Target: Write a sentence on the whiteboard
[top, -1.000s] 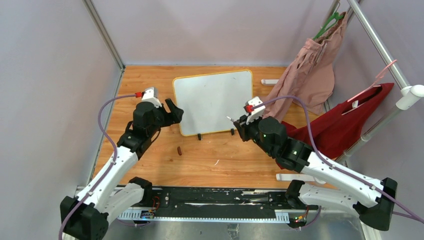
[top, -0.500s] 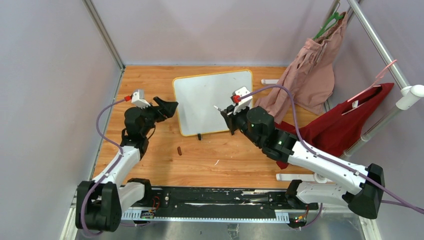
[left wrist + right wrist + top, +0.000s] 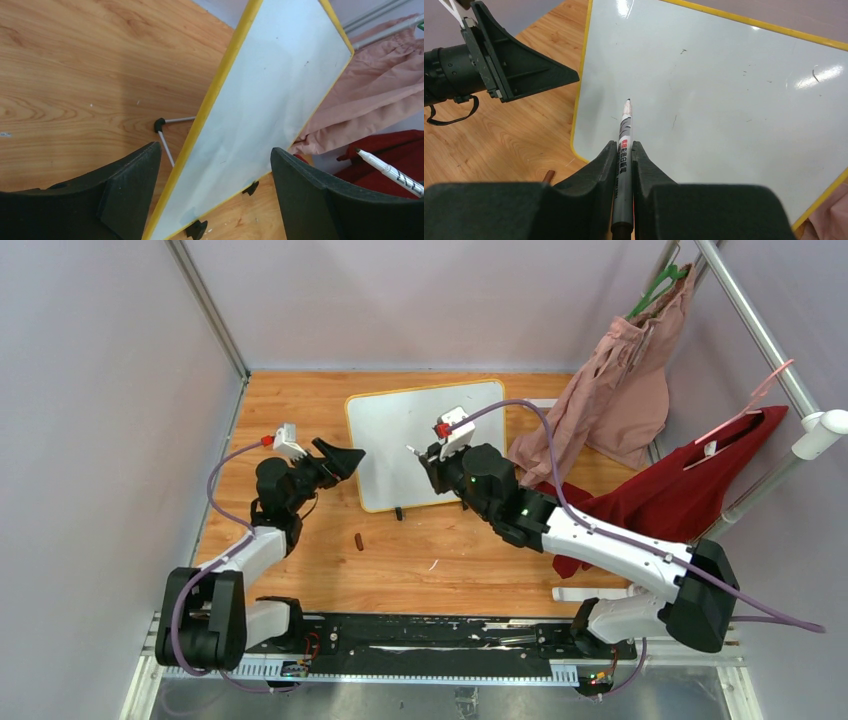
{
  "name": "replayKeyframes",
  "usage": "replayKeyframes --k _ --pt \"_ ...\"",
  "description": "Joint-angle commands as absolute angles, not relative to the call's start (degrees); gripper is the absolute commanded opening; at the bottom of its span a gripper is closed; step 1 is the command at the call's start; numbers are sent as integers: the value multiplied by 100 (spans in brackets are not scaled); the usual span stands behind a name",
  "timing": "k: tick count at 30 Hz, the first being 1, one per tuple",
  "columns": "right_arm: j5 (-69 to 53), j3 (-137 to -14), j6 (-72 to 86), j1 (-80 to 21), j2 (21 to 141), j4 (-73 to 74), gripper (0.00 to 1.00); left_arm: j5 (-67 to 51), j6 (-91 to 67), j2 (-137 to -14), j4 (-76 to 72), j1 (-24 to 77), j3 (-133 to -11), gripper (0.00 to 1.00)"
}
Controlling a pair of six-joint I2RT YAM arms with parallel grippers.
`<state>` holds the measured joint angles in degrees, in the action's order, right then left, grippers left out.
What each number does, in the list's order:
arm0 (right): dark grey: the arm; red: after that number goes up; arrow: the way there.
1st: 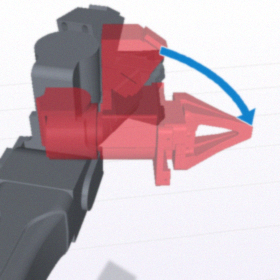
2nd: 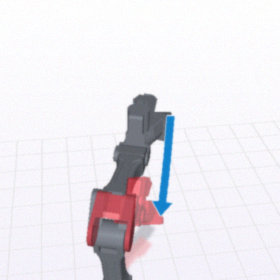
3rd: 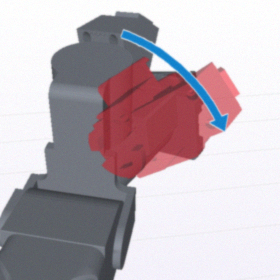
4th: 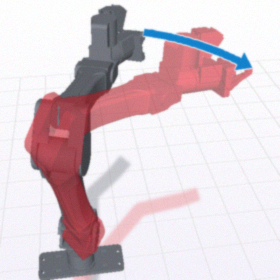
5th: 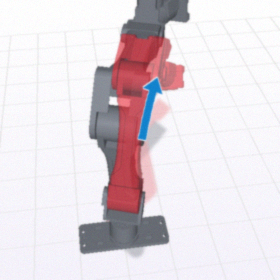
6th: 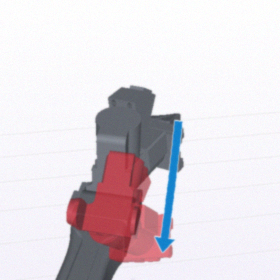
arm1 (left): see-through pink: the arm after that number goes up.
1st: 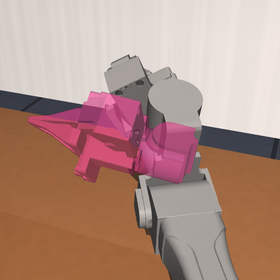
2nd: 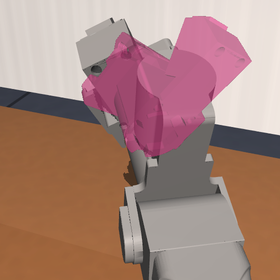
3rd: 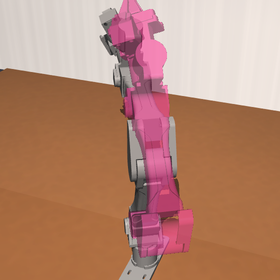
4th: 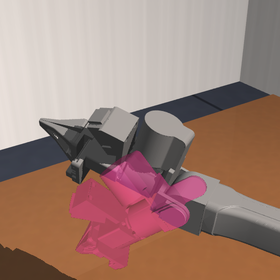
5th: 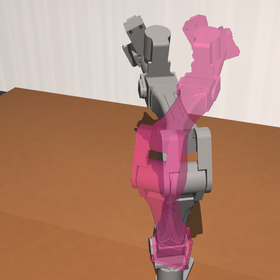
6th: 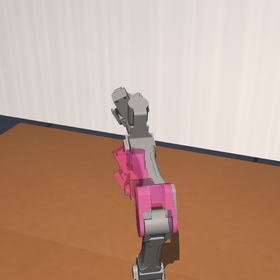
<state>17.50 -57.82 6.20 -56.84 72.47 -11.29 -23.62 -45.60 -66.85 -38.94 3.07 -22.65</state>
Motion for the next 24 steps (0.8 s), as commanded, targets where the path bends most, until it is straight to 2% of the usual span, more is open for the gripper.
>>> replayKeyframes --k 1,12,21,24 --pt "1674 -6137 653 -5700 7442 -1616 0 -2470 -4806 -6967 -4251 227 -2288 84" --pt "1842 -6328 429 -5774 7890 -1973 0 -3019 -4940 -7459 -4542 -66 -2670 78" --pt "1768 -6276 338 -5783 7884 -2041 0 -4008 -5567 -8265 -6232 -570 -2671 75" --pt "1758 -6271 276 -5779 7880 -2101 0 -4302 -5960 -8608 -7028 -593 -2671 70"
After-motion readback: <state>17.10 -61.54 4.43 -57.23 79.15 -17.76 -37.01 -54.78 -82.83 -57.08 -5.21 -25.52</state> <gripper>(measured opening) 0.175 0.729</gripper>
